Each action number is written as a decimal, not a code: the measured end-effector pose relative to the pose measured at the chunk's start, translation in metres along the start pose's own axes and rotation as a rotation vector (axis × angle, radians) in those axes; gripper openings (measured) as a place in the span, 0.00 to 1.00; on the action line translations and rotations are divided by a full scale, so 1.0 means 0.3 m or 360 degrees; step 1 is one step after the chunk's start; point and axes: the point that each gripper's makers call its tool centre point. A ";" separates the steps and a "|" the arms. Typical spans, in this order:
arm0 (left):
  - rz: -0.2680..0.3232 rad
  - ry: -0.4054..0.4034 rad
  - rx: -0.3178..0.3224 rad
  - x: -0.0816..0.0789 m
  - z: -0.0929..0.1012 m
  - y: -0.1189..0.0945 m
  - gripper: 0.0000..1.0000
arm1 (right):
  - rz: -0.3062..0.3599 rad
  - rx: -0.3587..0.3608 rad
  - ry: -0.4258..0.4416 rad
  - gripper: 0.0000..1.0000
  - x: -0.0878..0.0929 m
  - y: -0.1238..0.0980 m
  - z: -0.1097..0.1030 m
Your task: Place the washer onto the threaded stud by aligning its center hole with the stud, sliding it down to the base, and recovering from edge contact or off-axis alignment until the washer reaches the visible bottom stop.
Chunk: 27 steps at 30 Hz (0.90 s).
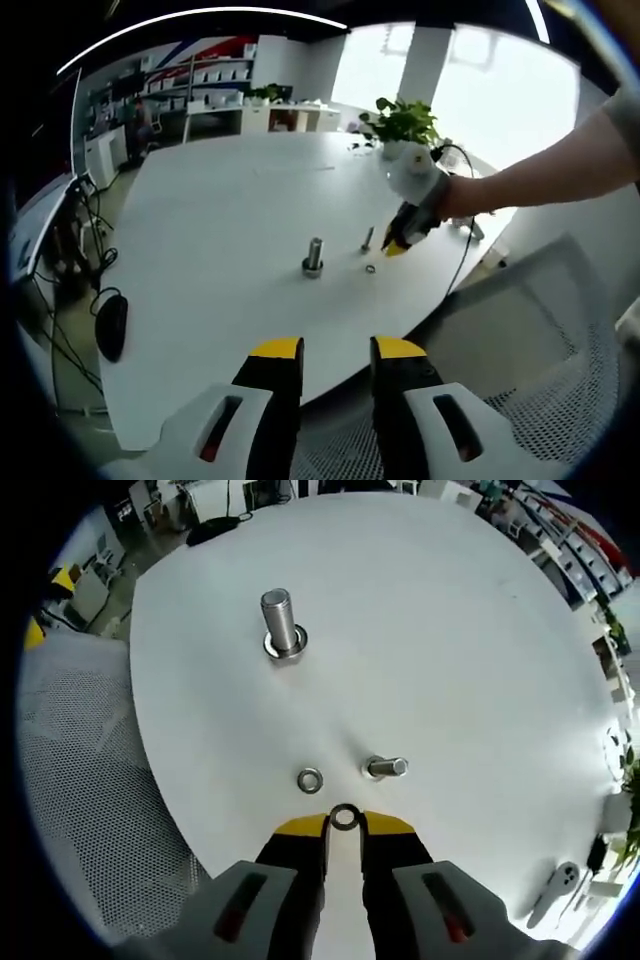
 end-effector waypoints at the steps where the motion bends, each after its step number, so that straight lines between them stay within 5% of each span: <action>1: 0.0000 0.0001 -0.0001 0.000 0.000 -0.001 0.24 | 0.0004 0.0005 -0.0002 0.14 -0.004 -0.006 0.006; 27: -0.0003 0.0004 -0.0011 0.002 -0.006 -0.003 0.24 | 0.0100 0.0076 -0.0100 0.14 -0.084 -0.084 0.069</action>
Point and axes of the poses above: the point that each gripper's makers call its tool centre point, and the gripper's own axes: y roughly forward along the fingers, z roughly to its right, x roughly out of its underside
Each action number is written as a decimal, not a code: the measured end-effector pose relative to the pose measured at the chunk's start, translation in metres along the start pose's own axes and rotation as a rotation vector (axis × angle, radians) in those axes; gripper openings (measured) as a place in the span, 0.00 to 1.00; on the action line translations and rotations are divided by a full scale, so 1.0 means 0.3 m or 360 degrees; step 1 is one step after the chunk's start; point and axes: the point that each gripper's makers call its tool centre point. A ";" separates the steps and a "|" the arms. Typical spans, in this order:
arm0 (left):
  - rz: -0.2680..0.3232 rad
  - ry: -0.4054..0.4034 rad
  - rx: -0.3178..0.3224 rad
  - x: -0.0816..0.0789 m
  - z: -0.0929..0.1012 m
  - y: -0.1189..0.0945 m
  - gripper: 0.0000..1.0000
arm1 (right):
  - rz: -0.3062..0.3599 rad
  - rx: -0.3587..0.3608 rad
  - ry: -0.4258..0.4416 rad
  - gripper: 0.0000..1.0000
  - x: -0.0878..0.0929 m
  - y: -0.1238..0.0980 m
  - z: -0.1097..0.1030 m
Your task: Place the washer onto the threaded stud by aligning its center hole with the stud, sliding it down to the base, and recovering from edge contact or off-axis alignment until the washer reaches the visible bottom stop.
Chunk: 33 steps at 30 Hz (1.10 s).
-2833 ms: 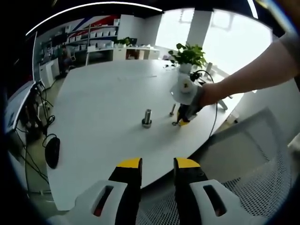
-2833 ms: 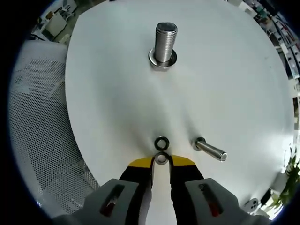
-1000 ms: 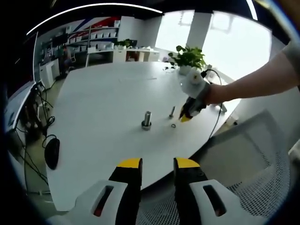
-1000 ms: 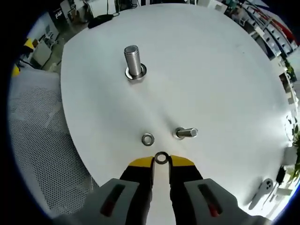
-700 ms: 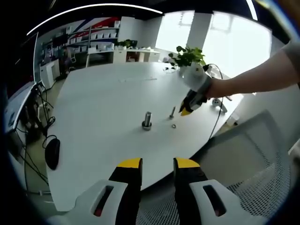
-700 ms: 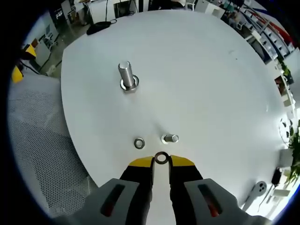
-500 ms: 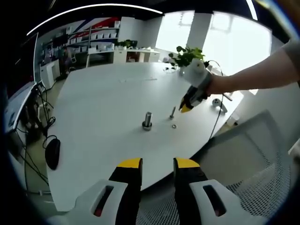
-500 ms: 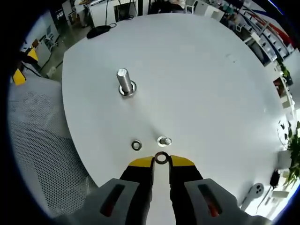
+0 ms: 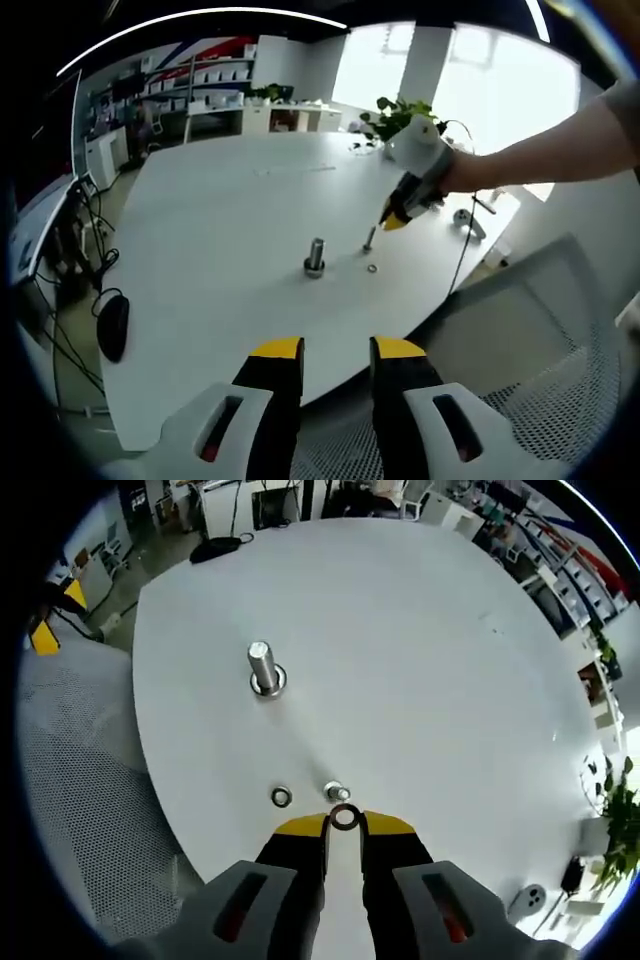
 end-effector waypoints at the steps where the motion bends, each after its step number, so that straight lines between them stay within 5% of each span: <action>1: -0.0001 0.0001 0.0000 0.000 0.000 0.000 0.24 | 0.0003 0.0003 -0.0007 0.14 -0.006 -0.001 0.002; 33: -0.0014 -0.0007 -0.0007 0.004 -0.003 0.005 0.24 | -0.0028 -0.0035 -0.0067 0.14 -0.028 0.056 -0.002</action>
Point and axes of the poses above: the point that each gripper's makers call its tool centre point, and the gripper's own axes: y roughly forward along the fingers, z roughly to its right, x roughly out of its underside
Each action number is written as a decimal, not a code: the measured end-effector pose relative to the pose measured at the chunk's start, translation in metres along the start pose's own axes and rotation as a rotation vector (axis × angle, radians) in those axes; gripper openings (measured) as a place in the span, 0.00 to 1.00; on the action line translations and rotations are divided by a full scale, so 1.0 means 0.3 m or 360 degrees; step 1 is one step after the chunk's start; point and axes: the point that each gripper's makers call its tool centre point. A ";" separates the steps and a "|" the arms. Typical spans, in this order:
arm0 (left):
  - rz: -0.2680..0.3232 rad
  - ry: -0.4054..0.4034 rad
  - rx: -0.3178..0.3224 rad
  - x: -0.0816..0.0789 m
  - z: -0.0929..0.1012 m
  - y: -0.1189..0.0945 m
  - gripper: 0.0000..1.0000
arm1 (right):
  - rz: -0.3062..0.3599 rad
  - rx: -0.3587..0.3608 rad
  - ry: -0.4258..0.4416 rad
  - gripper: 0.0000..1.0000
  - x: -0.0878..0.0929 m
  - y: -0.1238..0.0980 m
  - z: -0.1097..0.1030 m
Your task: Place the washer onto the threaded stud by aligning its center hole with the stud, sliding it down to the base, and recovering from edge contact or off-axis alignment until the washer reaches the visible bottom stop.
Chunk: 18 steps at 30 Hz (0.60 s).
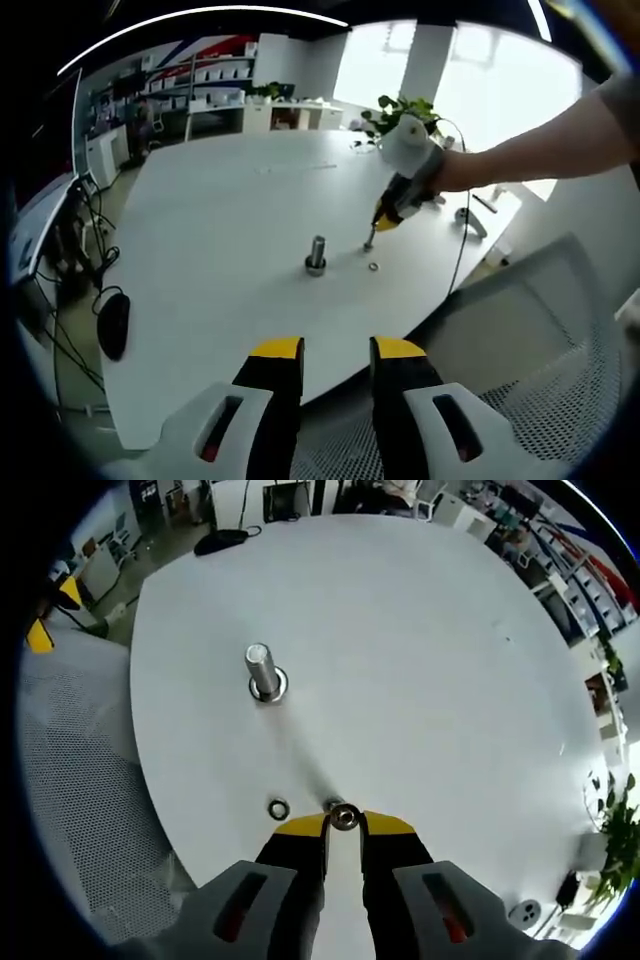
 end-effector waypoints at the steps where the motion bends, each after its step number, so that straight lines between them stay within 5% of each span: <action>1: -0.0001 0.0001 -0.0001 0.000 0.000 0.000 0.24 | -0.0004 -0.0003 0.0000 0.14 0.001 0.002 -0.003; 18: -0.0007 -0.0002 -0.0010 0.003 -0.003 -0.003 0.24 | -0.0034 -0.0032 0.0008 0.14 0.015 0.056 -0.016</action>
Point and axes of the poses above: the point that each gripper's makers call its tool centre point, and the gripper's own axes: y roughly forward along the fingers, z roughly to its right, x roughly out of its underside
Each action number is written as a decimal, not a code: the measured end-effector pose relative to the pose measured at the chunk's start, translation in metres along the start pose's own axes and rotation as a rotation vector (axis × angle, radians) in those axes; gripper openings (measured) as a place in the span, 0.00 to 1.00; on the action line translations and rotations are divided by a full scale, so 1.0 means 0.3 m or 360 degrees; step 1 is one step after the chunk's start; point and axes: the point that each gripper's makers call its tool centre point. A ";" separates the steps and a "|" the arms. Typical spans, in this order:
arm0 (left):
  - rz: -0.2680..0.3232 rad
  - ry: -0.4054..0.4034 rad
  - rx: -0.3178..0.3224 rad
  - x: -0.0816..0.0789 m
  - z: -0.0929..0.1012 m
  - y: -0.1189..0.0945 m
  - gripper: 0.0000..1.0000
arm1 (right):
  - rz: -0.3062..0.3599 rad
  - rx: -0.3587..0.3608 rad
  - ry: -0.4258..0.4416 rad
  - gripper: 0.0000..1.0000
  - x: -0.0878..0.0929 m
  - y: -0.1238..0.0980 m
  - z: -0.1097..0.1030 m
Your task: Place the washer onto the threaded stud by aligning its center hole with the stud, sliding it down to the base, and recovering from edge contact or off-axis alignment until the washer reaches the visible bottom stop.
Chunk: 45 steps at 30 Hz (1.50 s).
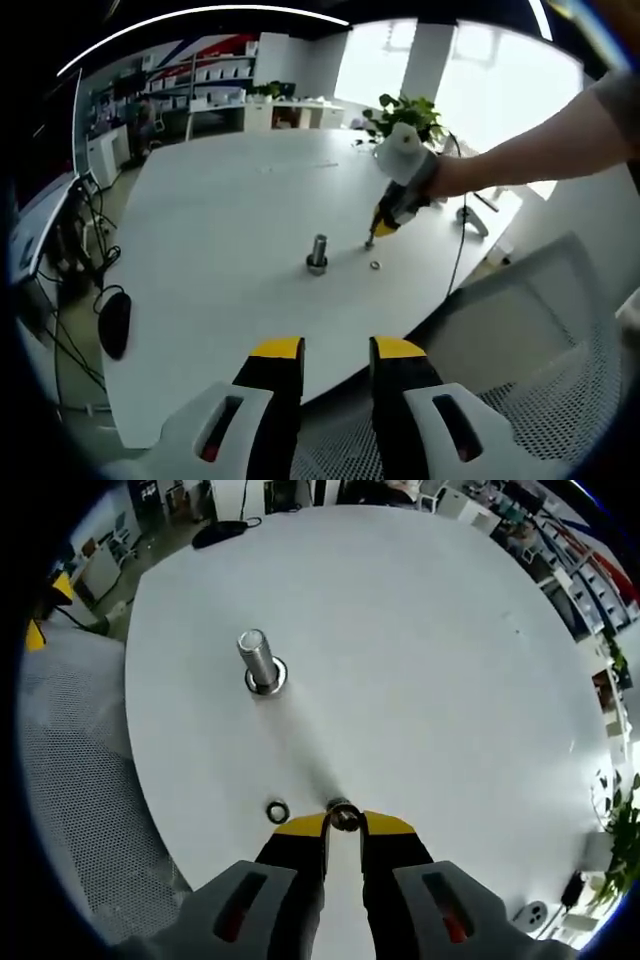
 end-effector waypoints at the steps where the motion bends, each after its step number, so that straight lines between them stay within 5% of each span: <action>1: 0.0003 -0.0003 -0.0002 -0.001 -0.001 0.000 0.24 | -0.0002 -0.0002 0.0005 0.14 0.001 0.005 -0.001; 23: -0.0012 -0.0008 -0.0017 0.004 -0.007 0.002 0.24 | -0.0055 -0.0059 -0.0030 0.14 0.019 0.081 -0.005; 45: -0.0010 -0.0012 -0.0015 0.002 -0.007 0.002 0.24 | -0.0054 -0.0056 0.0042 0.16 0.027 0.081 -0.006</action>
Point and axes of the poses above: the point that each gripper's makers call its tool centre point, and the gripper's own axes: y roughly forward along the fingers, z roughly to its right, x roughly out of its underside
